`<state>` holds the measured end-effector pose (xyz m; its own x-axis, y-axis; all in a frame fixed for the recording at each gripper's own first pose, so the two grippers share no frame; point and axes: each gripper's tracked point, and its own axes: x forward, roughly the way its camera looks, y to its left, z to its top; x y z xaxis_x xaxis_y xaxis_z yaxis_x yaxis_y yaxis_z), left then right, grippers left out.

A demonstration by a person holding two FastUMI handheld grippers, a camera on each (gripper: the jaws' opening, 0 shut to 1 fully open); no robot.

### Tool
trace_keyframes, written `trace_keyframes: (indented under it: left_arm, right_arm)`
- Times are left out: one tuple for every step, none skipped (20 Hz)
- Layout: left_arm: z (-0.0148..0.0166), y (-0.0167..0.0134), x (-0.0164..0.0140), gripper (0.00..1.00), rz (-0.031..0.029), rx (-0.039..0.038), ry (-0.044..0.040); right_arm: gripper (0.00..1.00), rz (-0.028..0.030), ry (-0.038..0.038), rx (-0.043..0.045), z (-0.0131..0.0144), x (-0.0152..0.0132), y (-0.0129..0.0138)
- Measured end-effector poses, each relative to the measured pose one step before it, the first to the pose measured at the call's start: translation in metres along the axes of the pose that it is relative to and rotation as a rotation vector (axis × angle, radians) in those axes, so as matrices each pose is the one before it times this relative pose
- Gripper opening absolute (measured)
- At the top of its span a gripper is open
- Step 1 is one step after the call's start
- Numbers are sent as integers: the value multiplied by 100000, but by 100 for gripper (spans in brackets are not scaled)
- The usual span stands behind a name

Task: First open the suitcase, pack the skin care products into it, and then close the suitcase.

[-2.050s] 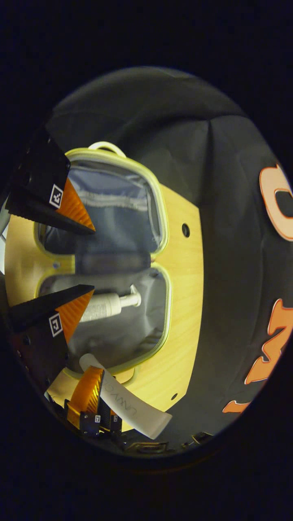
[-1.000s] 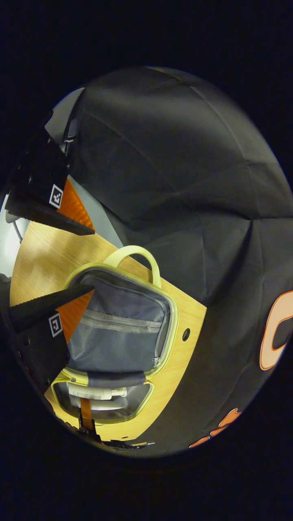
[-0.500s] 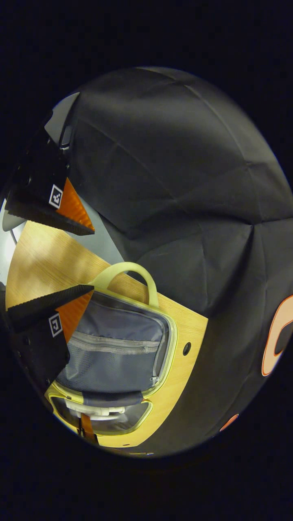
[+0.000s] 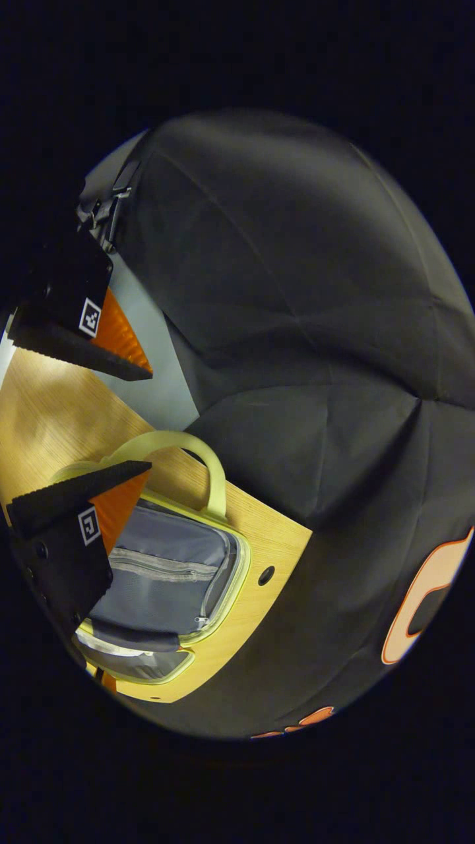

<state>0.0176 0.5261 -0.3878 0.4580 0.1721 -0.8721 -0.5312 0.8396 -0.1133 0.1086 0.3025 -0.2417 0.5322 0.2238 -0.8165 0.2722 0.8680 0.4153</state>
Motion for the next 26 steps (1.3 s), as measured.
trace_keyframes:
  left_arm:
    - [283, -180, 460, 79, -2999, -4422, 904]
    - [409, -297, 886, 80, -3158, -5007, 1067]
    - [-104, -391, 759, 82, -2438, -3738, 1857]
    - [-161, 398, 522, 82, -1134, -2376, 1414]
    - [195, 329, 515, 82, -599, -643, 1488]
    - [-216, -382, 1009, 82, -2138, -1417, 1450]
    - [-156, -511, 544, 77, -2776, -2432, 1685]
    - [-287, -463, 790, 68, -2354, -2992, 1803]
    - [-116, -312, 497, 60, -1939, -2566, 1056]
    - [-402, 158, 375, 48, -485, -2815, 1908]
    - [-384, 75, 312, 25, -99, -3130, 2063]
    - [15, -110, -464, 24, -1552, -1740, 752]
    - [528, 129, 338, 25, -1073, -2304, -962]
    - [465, -429, -1276, 24, -2685, -1667, -308]
    - [-90, -305, 1152, 16, -1136, 654, -427]
    - [5, -270, -1527, 16, -1117, 1321, -1563]
    - [91, -490, -372, 10, -817, 3576, -387]
    - [342, -91, -562, 10, 1614, 3932, -3099]
    - [468, -537, -626, 10, -61, 2678, -2637]
    - [462, -587, -1039, 10, 916, 3422, -2815]
    - [582, -314, -1001, 10, 525, 2881, -2451]
    - [718, -573, -973, 10, 689, 1930, -2971]
    - [719, -540, -948, 10, 250, 1994, -2763]
    - [494, -673, -1129, 10, -137, 2331, -3013]
    - [710, -697, -1243, 10, -211, 2964, -2610]
    - [714, -979, -1210, 10, -684, 3020, -2503]
  right_arm:
    - [90, -594, -4095, -759, 681, -754, -213]
    - [91, 77, -4774, -859, 871, -885, -219]
    - [94, -437, -4014, -1305, 704, -810, -245]
    - [94, -502, -3762, -1610, 640, -744, -330]
    - [96, -838, -2991, -1931, 554, -820, -317]
    - [96, -14, -3437, -1954, 635, -737, -186]
    - [96, -538, -3441, -2187, 698, -609, -207]
    - [96, -438, -2959, -1618, 576, -614, -267]
    - [96, -389, -2674, -1558, 516, -341, -4]
    - [96, -847, -2188, -1174, 399, -248, -259]
    - [96, -138, -2252, -961, 455, -563, -239]
    - [96, -1258, -1835, -860, 542, -488, -520]
    - [96, -277, -2155, -521, 608, -457, -384]
    - [96, -1071, -2385, -679, 624, -208, -380]
    - [96, -549, -1868, -599, 502, -144, -448]
    - [95, -344, -2109, -790, 512, -141, -250]
    - [96, -895, -2139, -1141, 468, 29, -582]
    - [95, -808, -1699, -1324, 526, -105, -422]
    - [95, -1225, -1732, -1563, 406, -22, -570]
    - [95, -360, -1455, -1726, 359, 70, -356]
    - [95, -251, -1711, -1594, 425, 50, -341]
    - [95, 337, -823, -1189, 287, 119, -266]
    - [95, 317, -1095, -789, 152, -51, -102]
    - [96, 612, -1416, -496, 264, 0, -103]
    - [95, 83, -1626, -515, 508, 41, -393]
    - [95, 299, -1719, -765, 462, 80, -575]
